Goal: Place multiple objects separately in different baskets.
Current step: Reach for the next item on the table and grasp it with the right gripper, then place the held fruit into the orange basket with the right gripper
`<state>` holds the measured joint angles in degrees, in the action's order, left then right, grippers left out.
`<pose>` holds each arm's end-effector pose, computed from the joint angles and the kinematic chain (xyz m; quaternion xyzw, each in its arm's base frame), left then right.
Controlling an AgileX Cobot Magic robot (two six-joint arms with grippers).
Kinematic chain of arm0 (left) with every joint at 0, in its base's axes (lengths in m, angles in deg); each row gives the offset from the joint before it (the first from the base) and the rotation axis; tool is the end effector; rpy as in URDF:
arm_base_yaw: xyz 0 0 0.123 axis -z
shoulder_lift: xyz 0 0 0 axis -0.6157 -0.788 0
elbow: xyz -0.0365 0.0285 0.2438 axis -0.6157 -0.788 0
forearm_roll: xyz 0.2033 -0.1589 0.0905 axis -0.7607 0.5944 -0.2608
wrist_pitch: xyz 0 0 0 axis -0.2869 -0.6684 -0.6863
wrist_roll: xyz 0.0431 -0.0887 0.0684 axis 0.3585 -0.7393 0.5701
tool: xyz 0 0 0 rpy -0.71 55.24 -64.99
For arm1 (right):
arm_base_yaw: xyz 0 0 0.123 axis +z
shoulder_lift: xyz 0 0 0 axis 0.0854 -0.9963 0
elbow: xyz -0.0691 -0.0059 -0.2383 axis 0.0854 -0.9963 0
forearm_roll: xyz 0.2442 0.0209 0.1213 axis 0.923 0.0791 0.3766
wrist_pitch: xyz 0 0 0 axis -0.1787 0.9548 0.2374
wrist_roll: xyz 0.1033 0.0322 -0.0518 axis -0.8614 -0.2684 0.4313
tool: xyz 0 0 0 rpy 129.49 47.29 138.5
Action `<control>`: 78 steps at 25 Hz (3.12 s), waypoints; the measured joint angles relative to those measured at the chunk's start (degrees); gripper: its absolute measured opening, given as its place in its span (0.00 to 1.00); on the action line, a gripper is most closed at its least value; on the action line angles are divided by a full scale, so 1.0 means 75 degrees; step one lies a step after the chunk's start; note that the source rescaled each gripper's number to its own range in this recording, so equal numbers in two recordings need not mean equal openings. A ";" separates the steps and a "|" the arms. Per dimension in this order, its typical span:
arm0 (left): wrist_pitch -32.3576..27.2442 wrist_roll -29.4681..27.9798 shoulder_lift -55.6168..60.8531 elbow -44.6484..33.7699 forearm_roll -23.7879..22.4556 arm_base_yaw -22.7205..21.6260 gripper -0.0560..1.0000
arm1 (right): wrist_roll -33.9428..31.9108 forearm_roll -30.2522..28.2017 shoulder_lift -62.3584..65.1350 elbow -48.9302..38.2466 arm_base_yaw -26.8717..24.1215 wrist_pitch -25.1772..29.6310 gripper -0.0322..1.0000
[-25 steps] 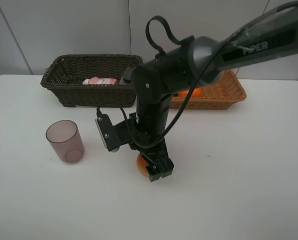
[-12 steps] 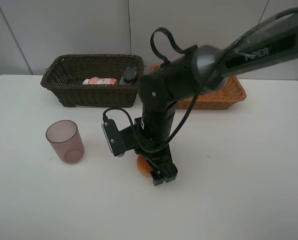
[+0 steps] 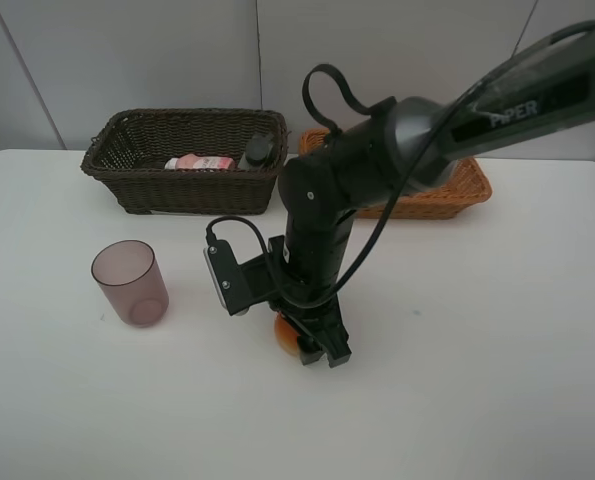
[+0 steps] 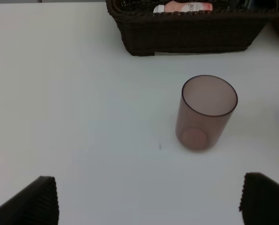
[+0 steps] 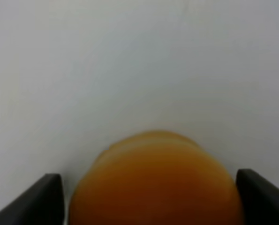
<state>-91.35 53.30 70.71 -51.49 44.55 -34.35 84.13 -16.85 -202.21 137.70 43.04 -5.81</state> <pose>0.0758 -0.0035 0.2768 -0.0017 0.8499 -0.0278 0.5261 0.2555 0.2788 0.0288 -0.8345 0.5496 -0.0176 0.0350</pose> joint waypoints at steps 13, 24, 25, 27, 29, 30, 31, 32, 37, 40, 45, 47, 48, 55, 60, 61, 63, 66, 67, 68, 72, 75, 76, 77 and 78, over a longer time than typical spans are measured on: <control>0.0000 0.0000 0.0000 0.0000 0.0000 0.0000 1.00 | -0.0002 0.0000 0.0000 0.0000 0.0000 0.0000 0.47; 0.0000 0.0000 0.0000 0.0000 0.0000 0.0000 1.00 | -0.0167 0.0045 0.0122 0.0000 0.0000 0.0040 0.47; 0.0000 0.0000 0.0000 0.0000 0.0000 0.0000 1.00 | -0.0425 0.0098 0.0204 0.0000 0.0000 0.0061 0.47; 0.0000 0.0000 0.0000 0.0000 0.0000 0.0000 1.00 | -0.1147 0.0168 0.0329 0.0106 0.0000 0.0148 0.47; 0.0000 0.0000 0.0000 0.0000 0.0000 0.0000 1.00 | -0.2068 0.0160 0.0372 0.0369 -0.0060 0.0345 0.47; 0.0000 0.0000 0.0000 0.0000 0.0000 0.0000 1.00 | -0.2469 0.0108 0.0372 0.0541 -0.0117 0.0432 0.47; 0.0000 0.0000 0.0000 0.0000 0.0000 0.0000 1.00 | -0.2948 0.0031 0.0372 0.0687 -0.0179 0.0519 0.47; 0.0000 0.0000 0.0000 0.0000 0.0000 0.0000 1.00 | -0.3431 -0.0042 0.0372 0.0873 -0.0259 0.0641 0.47; 0.0000 0.0000 0.0000 0.0000 0.0000 0.0000 1.00 | -0.5818 -0.0178 0.0372 0.1909 -0.0719 0.1130 0.47; 0.0000 0.0000 0.0000 0.0000 0.0000 0.0000 1.00 | -0.7101 -0.0178 0.0372 0.2425 -0.1086 0.1505 0.47; 0.0000 0.0000 0.0000 0.0000 0.0000 0.0000 1.00 | -0.8375 -0.0178 0.0372 0.3053 -0.1886 0.2087 0.47; 0.0000 0.0000 0.0000 0.0000 0.0000 0.0000 1.00 | -0.8686 -0.0186 0.0372 0.3241 -0.2257 0.2184 0.47; 0.0000 0.0000 0.0000 0.0000 0.0000 0.0000 1.00 | -0.8792 -0.0186 0.0372 0.3334 -0.2446 0.2200 0.47; 0.0000 0.0000 0.0000 0.0000 0.0000 0.0000 1.00 | -0.9125 -0.0513 0.0365 0.3519 -0.3748 0.1550 0.47; 0.0000 0.0000 0.0000 0.0000 0.0000 0.0000 1.00 | -0.9526 -0.0816 0.0338 0.3519 -0.4463 0.0910 0.47; 0.0000 0.0000 0.0000 0.0000 0.0000 0.0000 1.00 | -0.9553 -0.0823 0.0308 0.3519 -0.4572 0.0784 0.47; 0.0000 0.0000 0.0000 0.0000 0.0000 0.0000 1.00 | -0.9580 -0.0823 0.0212 0.3519 -0.4735 0.0532 0.47; 0.0000 0.0000 0.0000 0.0000 0.0000 0.0000 1.00 | -0.9595 -0.0823 -0.0015 0.3519 -0.4890 0.0196 0.47; 0.0000 0.0000 0.0000 0.0000 0.0000 0.0000 1.00 | -0.9595 -0.0823 -0.0108 0.3519 -0.4899 0.0086 0.47; 0.0000 0.0000 0.0000 0.0000 0.0000 0.0000 1.00 | -0.9605 -0.0823 -0.0197 0.3519 -0.4900 -0.0016 0.47; 0.0000 0.0000 0.0000 0.0000 0.0000 0.0000 1.00 | -0.9605 -0.0688 -0.0514 0.3519 -0.4900 -0.0316 0.47; 0.0000 0.0000 0.0000 0.0000 0.0000 0.0000 1.00 | -0.9605 -0.0589 -0.0753 0.3519 -0.4900 -0.0362 0.47; 0.0000 0.0000 0.0000 0.0000 0.0000 0.0000 1.00 | -0.9605 -0.0589 -0.0829 0.3519 -0.4900 -0.0362 0.47; 0.0000 0.0000 0.0000 0.0000 0.0000 0.0000 1.00 | -0.9605 -0.0589 -0.0893 0.3519 -0.4900 -0.0362 0.47; 0.0000 0.0000 0.0000 0.0000 0.0000 0.0000 1.00 | -0.9605 -0.0589 -0.0932 0.3519 -0.4900 -0.0362 0.47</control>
<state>-91.35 53.30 70.71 -51.49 44.55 -34.35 12.09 -21.27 -209.20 164.09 6.29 -8.52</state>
